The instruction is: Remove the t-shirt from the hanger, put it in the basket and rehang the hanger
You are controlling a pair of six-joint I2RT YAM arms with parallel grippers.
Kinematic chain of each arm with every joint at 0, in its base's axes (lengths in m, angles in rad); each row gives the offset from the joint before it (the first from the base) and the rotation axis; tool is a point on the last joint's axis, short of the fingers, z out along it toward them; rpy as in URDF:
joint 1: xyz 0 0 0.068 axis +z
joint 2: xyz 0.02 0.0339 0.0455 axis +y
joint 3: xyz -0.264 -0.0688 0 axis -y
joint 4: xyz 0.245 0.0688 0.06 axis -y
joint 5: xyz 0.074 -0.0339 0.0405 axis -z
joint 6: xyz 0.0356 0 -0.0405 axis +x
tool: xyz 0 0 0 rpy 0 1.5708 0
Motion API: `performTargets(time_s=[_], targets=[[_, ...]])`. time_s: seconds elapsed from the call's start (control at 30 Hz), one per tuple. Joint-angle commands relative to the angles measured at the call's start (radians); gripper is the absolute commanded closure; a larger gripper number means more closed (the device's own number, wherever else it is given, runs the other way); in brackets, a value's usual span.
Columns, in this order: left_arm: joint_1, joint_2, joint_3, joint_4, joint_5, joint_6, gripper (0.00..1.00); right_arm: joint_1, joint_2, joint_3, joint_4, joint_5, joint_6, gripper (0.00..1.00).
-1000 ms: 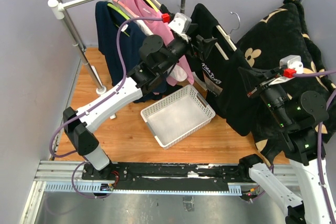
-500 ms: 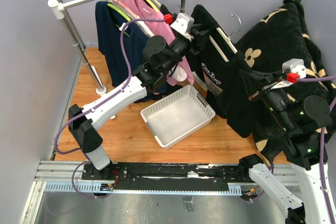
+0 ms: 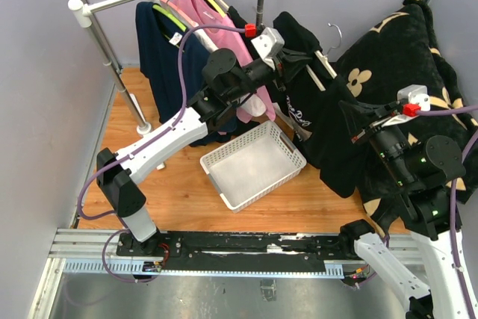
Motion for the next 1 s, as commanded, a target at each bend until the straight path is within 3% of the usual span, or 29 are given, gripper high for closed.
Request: performTargets(time_s=[0.0,0.4,0.43,0.47,0.5,0.53,0.6,0.67,0.97], targets=[[-0.05,-0.029,0.044,-0.104,0.256,-0.026,0.99,0.009,-0.005,-0.011,0.14,0.033,0.012,0.99],[-0.053,0.011,0.118,-0.225,0.477,-0.05,0.99,0.009,-0.011,-0.03,0.147,0.1,0.005,0.99],[-0.053,0.009,0.119,-0.237,0.459,-0.048,0.93,0.009,-0.011,-0.03,0.147,0.104,0.005,0.99],[-0.053,0.004,0.119,-0.252,0.432,-0.041,0.79,0.009,-0.012,-0.032,0.147,0.107,0.004,0.99],[-0.053,-0.003,0.112,-0.263,0.396,-0.034,0.55,0.009,-0.013,-0.032,0.147,0.11,0.002,0.99],[-0.053,-0.025,0.099,-0.266,0.341,-0.026,0.37,0.009,-0.014,-0.033,0.146,0.113,0.001,0.99],[-0.053,-0.063,0.054,-0.244,0.28,-0.012,0.19,0.009,-0.018,-0.04,0.145,0.122,-0.001,0.99],[-0.053,-0.104,0.006,-0.209,0.219,-0.002,0.11,0.009,-0.021,-0.045,0.143,0.125,-0.005,0.99],[-0.053,-0.21,-0.149,0.072,0.026,0.019,0.04,0.009,-0.02,-0.05,0.132,0.096,-0.009,0.99]])
